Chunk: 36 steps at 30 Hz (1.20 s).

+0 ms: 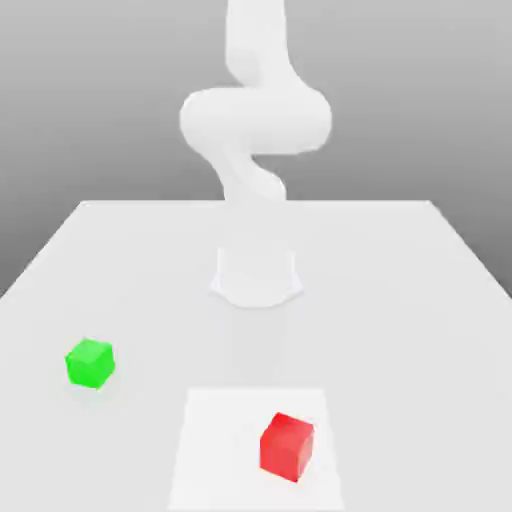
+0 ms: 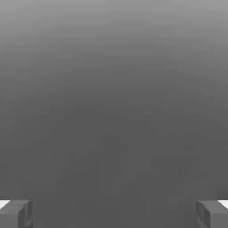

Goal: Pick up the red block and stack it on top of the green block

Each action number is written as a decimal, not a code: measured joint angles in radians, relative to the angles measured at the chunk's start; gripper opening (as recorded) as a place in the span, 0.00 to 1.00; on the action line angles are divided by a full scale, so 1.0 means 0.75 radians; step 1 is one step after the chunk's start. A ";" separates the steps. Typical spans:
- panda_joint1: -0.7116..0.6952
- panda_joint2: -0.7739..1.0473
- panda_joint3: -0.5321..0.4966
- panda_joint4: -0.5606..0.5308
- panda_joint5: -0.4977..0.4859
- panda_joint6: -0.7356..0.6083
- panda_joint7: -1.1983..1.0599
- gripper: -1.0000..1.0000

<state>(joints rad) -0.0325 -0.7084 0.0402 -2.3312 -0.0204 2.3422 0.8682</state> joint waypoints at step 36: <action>-0.072 1.368 0.131 -0.341 -0.208 0.744 0.810 0.00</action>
<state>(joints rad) -0.0869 0.3173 0.1388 -2.5867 -0.1765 2.9001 1.4755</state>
